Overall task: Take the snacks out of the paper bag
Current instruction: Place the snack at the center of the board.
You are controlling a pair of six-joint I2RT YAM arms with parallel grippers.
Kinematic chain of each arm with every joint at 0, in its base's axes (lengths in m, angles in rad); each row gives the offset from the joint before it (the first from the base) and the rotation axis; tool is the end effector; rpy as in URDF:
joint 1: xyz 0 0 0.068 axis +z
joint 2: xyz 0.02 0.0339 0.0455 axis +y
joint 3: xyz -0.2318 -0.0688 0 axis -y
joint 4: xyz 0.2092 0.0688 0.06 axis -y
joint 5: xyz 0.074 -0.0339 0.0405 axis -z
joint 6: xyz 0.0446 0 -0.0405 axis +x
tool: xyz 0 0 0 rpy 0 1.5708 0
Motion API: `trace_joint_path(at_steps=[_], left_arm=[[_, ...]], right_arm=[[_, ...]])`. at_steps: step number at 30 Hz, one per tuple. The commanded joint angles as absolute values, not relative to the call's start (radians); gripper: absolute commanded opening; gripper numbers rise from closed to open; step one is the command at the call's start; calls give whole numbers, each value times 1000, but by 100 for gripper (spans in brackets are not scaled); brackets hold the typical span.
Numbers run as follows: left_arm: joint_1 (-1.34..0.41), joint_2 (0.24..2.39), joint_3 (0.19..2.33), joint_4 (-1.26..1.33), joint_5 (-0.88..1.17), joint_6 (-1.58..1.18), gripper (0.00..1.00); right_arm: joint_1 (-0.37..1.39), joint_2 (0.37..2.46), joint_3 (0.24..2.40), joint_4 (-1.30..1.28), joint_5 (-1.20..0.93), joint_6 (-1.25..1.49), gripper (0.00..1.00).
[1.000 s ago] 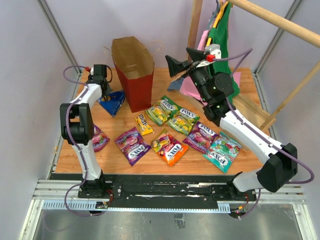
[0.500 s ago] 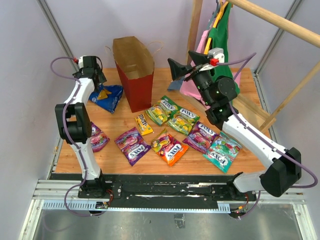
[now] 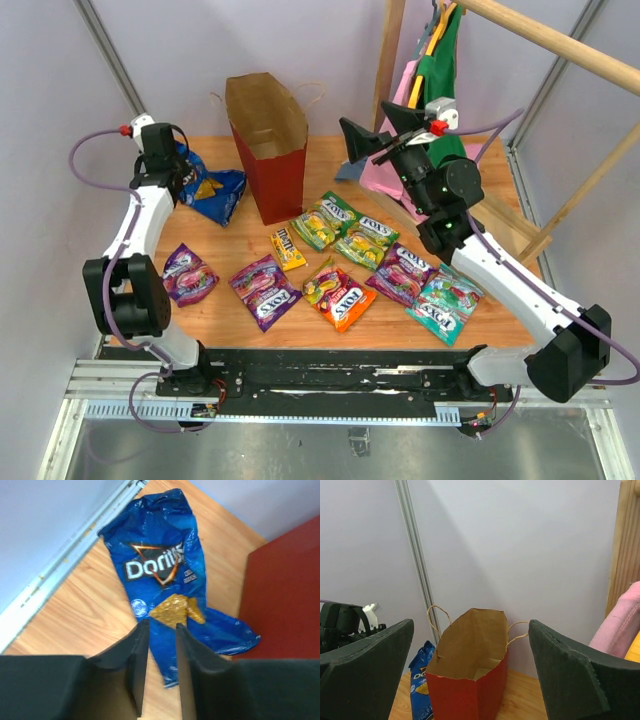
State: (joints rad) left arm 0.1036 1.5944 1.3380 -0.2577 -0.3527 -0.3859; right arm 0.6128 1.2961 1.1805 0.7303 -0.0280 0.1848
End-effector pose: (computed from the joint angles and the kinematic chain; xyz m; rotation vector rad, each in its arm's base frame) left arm 0.3405 0.0509 0.2932 -0.7019 1.9325 0.1929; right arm 0.2191 0.1556 0.4405 -0.2343 0.9531 0.7479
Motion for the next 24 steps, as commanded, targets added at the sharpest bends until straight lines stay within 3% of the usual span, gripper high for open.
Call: trace_joint_path(at_steps=[1, 3, 7, 12, 16, 24], left_arm=[[112, 1611, 1335, -226, -282, -386, 13], [113, 1628, 1296, -187, -242, -383, 1], [119, 1721, 1266, -110, -132, -399, 1], [154, 1965, 1404, -89, 9, -469, 1], [188, 2143, 1579, -152, 11, -526, 1], [224, 2231, 1637, -204, -3, -566, 1]], right_arm=[[597, 1273, 1159, 749, -45, 195, 99], [598, 1269, 1153, 745, -43, 192, 99], [597, 1276, 1163, 731, -41, 181, 98], [598, 1280, 1162, 724, -43, 173, 98], [597, 1273, 1149, 720, -35, 164, 98], [598, 1278, 1144, 717, -22, 158, 98]])
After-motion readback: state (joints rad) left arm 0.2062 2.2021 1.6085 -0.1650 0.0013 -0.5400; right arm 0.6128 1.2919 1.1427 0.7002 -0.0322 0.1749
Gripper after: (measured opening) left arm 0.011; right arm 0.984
